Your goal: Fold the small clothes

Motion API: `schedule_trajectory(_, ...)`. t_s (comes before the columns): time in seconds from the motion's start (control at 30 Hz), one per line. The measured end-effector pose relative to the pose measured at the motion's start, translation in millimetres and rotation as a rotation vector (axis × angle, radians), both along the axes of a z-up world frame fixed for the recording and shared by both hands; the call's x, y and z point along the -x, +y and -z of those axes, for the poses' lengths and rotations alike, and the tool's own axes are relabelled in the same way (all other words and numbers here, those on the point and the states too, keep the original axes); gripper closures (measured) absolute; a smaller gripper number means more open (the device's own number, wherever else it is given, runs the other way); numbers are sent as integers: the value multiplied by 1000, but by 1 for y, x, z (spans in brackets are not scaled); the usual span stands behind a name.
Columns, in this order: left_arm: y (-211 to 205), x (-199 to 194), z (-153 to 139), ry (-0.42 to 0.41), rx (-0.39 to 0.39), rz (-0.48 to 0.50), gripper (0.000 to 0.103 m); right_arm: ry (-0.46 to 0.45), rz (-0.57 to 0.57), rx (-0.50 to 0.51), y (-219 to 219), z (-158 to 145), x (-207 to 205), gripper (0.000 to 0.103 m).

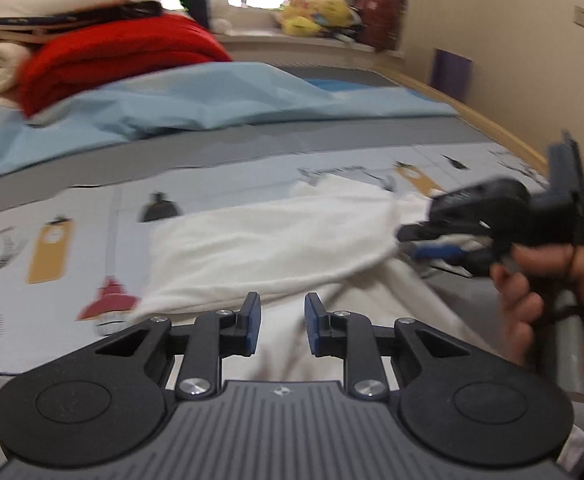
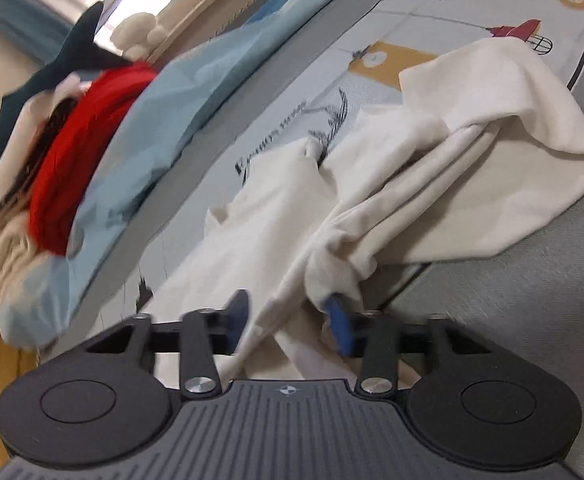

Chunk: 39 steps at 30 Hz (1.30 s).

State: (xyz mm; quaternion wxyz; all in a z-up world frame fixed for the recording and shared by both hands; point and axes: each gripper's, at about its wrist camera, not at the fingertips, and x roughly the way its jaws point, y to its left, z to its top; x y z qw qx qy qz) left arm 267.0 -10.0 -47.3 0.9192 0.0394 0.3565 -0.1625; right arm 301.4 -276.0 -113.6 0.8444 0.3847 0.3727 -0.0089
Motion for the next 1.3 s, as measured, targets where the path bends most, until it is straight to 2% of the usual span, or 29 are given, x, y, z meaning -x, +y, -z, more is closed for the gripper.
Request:
schedule_trajectory(0.07,-9,-6,4,3,5,39,77,-22,15,4,1,-6,-2,102)
schedule_trajectory(0.13,-17,-12,7,-6,4,59,76,-76,16,23,3,-17,-2,103)
schedule_trajectory(0.27,-29,-34,15,-13,27,71,74,-220,-101,19,16,-47,-4,103)
schedule_trajectory(0.3,-31,-40,18,-2,29,76,74,-207,-111,27,17,-49,-5,103)
schedule_trajectory(0.37,-36,-49,23,14,15,90,74,-125,-99,24,15,-43,-8,103)
schedule_trajectory(0.43,-41,-55,26,22,-8,105,74,-27,-61,25,12,-32,-8,98)
schedule_trajectory(0.5,-44,-57,28,21,-17,128,74,42,-27,23,9,-18,-6,88)
schedule_trajectory(0.6,-46,-58,31,17,-34,151,74,75,12,-20,4,-5,-8,74)
schedule_trajectory(0.7,-49,-61,34,21,-25,164,74,77,7,-58,6,0,-16,73)
schedule_trajectory(0.8,-53,-65,36,26,-18,177,73,80,36,-61,7,-1,-18,75)
schedule_trajectory(0.83,-54,-66,36,28,-12,180,73,82,38,-52,6,-3,-22,81)
schedule_trajectory(0.87,-55,-67,36,29,-2,185,71,76,32,-32,8,-5,-24,97)
schedule_trajectory(0.9,-56,-67,35,26,6,189,69,60,28,-10,10,-9,-26,99)
schedule_trajectory(1.03,-54,-72,32,11,42,164,64,-76,-59,-10,18,-29,-29,99)
schedule_trajectory(1.13,-47,-77,26,-7,64,127,64,-180,-223,-93,30,-42,-36,100)
schedule_trajectory(1.23,-33,-80,15,-30,98,88,64,-222,-364,-148,45,-47,-40,100)
schedule_trajectory(1.27,-28,-82,12,-35,104,73,65,-230,-396,-160,49,-48,-40,100)
schedule_trajectory(1.3,-23,-83,10,-37,105,62,77,-237,-418,-169,52,-49,-41,100)
